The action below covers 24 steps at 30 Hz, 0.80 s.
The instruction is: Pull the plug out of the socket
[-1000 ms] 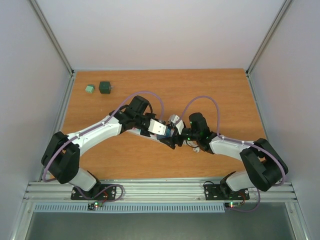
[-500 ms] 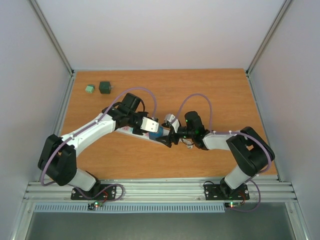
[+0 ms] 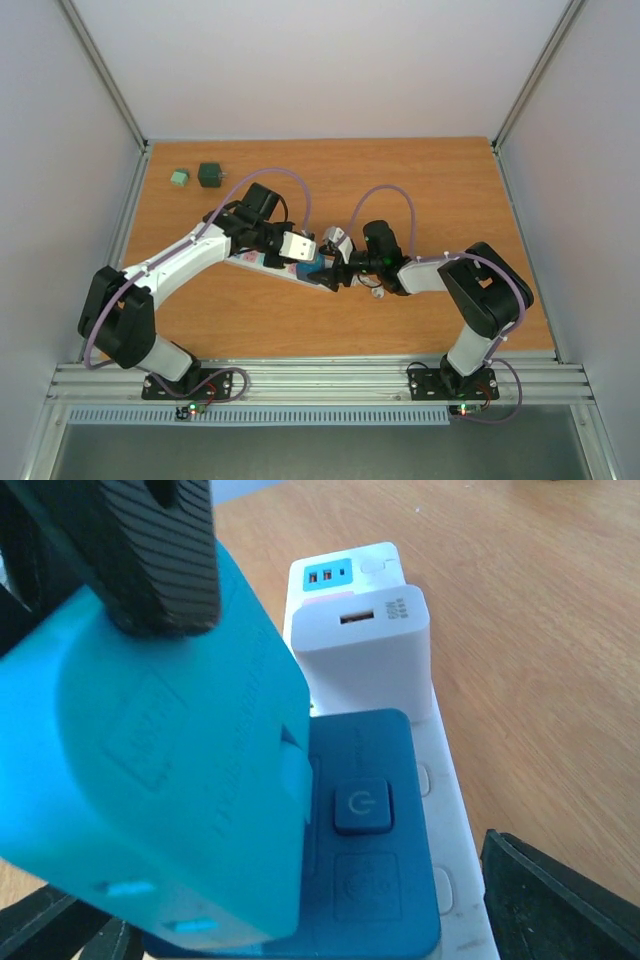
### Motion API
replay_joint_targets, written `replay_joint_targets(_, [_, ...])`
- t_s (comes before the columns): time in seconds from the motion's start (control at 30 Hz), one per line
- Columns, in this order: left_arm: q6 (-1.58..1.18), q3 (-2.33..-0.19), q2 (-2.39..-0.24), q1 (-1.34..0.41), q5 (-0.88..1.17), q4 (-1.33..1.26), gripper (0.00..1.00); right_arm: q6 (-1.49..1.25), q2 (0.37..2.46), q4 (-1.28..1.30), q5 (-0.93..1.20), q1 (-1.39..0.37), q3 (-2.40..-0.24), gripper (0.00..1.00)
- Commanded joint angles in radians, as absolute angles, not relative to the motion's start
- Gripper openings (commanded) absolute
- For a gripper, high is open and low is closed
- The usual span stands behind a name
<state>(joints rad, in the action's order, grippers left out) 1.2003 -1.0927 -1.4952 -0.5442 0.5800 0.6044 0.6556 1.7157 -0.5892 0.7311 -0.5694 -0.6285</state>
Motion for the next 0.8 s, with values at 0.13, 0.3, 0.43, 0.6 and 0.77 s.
replay_joint_targets(0.13, [1.16, -1.103, -1.536, -0.521, 0.608, 0.651, 0.29, 0.68, 1.728, -0.651, 0.731, -0.597, -0.653, 0.78])
replay_joint_targets(0.3, [1.154, -1.101, -1.532, -0.511, 0.609, 0.651, 0.3, 0.684, 1.721, -0.665, 0.729, -0.599, -0.64, 0.66])
replay_joint_targets(0.43, [1.132, -1.091, -1.519, -0.506, 0.626, 0.624, 0.25, 0.689, 1.718, -0.672, 0.723, -0.605, -0.631, 0.61])
replay_joint_targets(0.6, [1.113, -1.095, -1.523, -0.506, 0.643, 0.628, 0.2, 0.693, 1.722, -0.677, 0.728, -0.613, -0.609, 0.68])
replay_joint_targets(0.77, [1.108, -1.094, -1.526, -0.506, 0.652, 0.635, 0.18, 0.687, 1.728, -0.679, 0.728, -0.614, -0.609, 0.72])
